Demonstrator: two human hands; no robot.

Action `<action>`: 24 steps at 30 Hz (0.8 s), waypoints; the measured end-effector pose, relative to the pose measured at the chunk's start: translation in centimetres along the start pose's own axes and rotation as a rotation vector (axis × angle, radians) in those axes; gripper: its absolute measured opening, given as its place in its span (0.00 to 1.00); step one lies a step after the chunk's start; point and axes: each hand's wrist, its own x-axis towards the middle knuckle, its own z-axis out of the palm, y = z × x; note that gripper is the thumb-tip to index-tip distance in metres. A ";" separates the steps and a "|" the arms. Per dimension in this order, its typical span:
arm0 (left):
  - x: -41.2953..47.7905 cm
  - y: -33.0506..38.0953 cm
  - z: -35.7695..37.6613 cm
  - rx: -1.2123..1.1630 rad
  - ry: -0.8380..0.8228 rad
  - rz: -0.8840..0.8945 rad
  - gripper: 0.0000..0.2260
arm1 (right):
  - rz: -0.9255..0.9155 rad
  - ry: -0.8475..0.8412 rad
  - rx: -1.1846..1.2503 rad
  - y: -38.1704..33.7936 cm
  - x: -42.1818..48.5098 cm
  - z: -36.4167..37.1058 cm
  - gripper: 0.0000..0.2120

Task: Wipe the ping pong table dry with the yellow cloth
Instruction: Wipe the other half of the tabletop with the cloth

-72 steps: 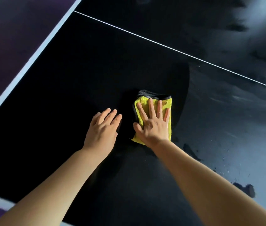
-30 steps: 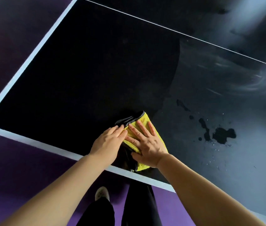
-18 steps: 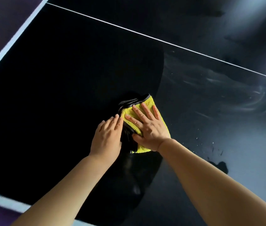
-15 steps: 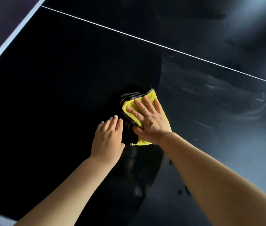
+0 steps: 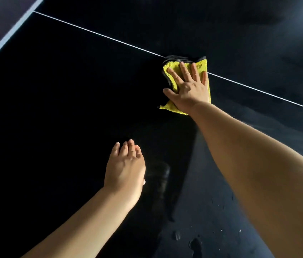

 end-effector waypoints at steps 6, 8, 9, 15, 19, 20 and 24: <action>0.7 0.7 -0.7 0.068 -0.058 -0.021 0.40 | 0.142 0.009 0.058 3.1 -0.6 0.0 0.33; 0.5 0.6 -0.6 0.062 -0.029 -0.027 0.39 | 0.198 0.017 0.080 3.2 -1.9 0.3 0.33; 0.4 0.6 -0.6 0.058 -0.018 -0.026 0.39 | 0.222 0.019 0.094 3.1 -2.9 0.4 0.33; -0.8 -0.2 0.1 -0.070 0.042 -0.016 0.39 | 0.227 0.006 0.100 0.3 -10.5 2.2 0.33; -2.7 -0.5 0.6 -0.037 0.147 0.045 0.34 | 0.196 -0.003 0.103 -3.1 -16.7 3.4 0.34; -3.4 -0.5 0.9 -0.045 0.181 0.075 0.33 | 0.189 -0.011 0.097 -4.1 -18.4 3.7 0.34; -7.4 -0.8 2.5 -0.146 0.250 0.209 0.28 | 0.151 -0.041 0.080 -8.5 -25.2 4.8 0.34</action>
